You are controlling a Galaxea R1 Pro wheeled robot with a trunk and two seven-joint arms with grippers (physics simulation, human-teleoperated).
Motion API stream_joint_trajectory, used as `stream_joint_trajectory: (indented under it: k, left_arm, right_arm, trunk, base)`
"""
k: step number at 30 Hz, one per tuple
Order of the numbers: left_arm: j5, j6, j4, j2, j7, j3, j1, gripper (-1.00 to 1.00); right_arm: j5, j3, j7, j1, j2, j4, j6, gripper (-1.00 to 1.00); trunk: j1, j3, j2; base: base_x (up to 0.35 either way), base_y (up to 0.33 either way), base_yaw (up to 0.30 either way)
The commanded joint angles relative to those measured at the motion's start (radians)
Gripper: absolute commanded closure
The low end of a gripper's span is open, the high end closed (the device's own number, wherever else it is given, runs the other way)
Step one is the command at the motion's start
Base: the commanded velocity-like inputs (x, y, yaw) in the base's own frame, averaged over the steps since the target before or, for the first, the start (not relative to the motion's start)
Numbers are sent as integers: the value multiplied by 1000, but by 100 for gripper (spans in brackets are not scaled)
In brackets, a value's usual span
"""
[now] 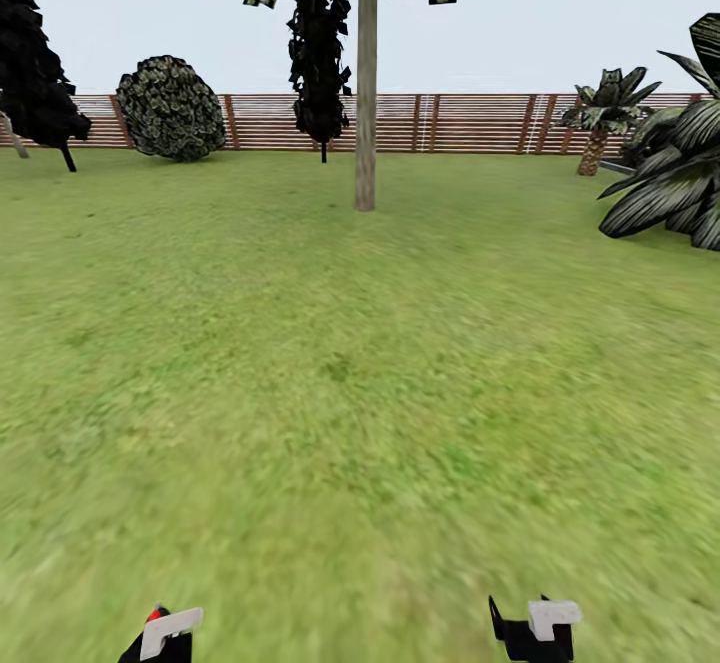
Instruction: In the garden, pick up the pesticide atomizer on the floor and spray pesticide onto both trees until each tree trunk is fully covered.
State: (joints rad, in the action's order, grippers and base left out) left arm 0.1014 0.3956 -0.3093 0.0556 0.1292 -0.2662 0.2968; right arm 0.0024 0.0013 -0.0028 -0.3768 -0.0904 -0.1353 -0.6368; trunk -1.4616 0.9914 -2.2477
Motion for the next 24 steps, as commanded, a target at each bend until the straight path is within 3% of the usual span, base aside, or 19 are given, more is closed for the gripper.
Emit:
stream_joint_trajectory:
  k: [1,24]
  left_arm:
    - [11,3,1,0,4,-4,1,100]
    - [11,3,-2,0,4,-4,1,100]
  right_arm:
    - [0,0,0,-1,0,1,-3,-100]
    - [-1,0,0,-1,0,0,-3,-100]
  trunk:
    - [0,1,0]
    - [0,1,0]
  base:
    - [338,0,0]
    - [338,0,0]
